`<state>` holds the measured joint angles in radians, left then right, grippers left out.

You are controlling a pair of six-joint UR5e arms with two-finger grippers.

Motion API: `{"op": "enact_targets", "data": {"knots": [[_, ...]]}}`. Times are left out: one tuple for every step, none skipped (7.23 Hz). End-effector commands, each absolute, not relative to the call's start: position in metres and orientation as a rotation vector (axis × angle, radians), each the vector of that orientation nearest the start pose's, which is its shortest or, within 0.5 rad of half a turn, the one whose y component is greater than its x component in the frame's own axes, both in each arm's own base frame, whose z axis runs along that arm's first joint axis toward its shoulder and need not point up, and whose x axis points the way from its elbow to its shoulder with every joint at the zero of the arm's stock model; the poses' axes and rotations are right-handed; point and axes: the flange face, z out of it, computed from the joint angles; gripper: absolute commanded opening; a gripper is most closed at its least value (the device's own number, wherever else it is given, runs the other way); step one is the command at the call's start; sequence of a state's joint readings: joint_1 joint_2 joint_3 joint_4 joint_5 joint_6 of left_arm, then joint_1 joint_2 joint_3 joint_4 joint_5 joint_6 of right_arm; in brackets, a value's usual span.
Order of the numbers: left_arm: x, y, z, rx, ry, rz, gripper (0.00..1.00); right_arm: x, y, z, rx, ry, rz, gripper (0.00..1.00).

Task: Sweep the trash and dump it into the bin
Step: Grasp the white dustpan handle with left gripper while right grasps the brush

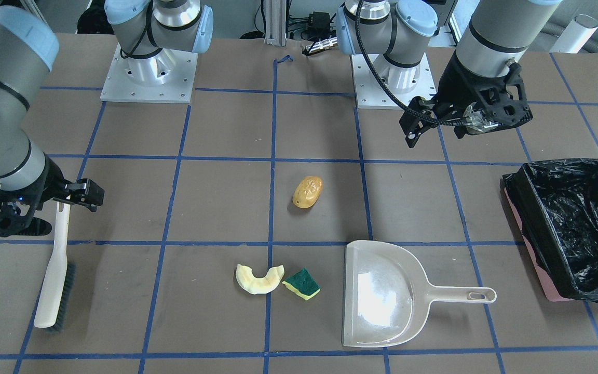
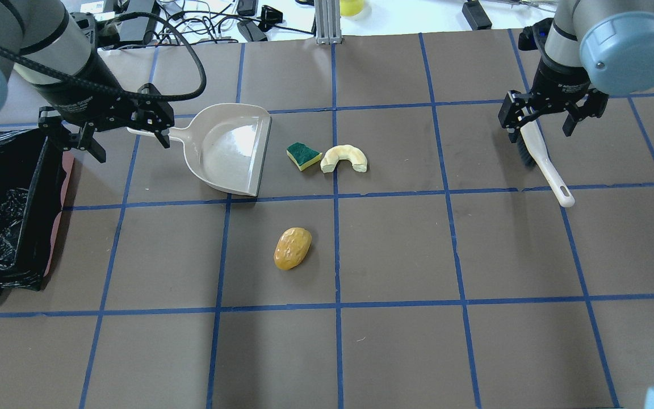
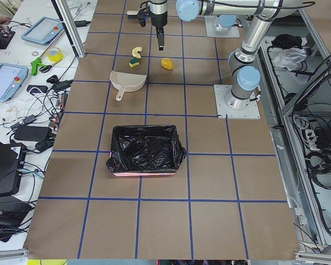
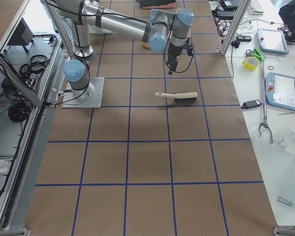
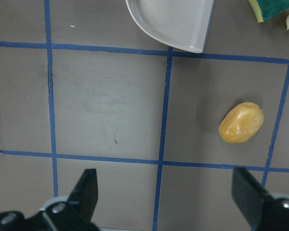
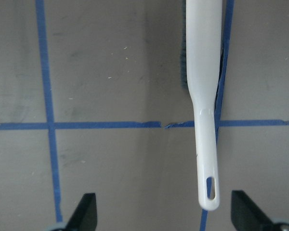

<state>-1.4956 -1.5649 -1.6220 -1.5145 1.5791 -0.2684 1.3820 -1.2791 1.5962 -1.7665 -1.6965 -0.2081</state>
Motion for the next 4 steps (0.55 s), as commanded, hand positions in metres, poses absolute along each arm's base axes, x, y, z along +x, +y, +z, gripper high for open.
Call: {"op": "enact_targets", "data": {"knots": [[-0.089,-0.536,0.438,-1.150,2.957,-0.091,1.00,-0.040,-0.608,0.279,-0.100,3.191,0.322,0.88],[-0.078,-0.552,0.431,-1.210,2.954,-0.162,1.00,-0.051,-0.600,0.261,-0.086,3.188,0.329,0.88],[-0.062,-0.564,0.426,-1.253,2.936,-0.181,1.00,-0.049,-0.582,0.243,-0.095,3.179,0.376,0.88],[-0.047,-0.579,0.414,-1.404,2.875,-0.261,1.00,-0.058,-0.574,0.235,-0.122,3.170,0.386,0.88]]}}
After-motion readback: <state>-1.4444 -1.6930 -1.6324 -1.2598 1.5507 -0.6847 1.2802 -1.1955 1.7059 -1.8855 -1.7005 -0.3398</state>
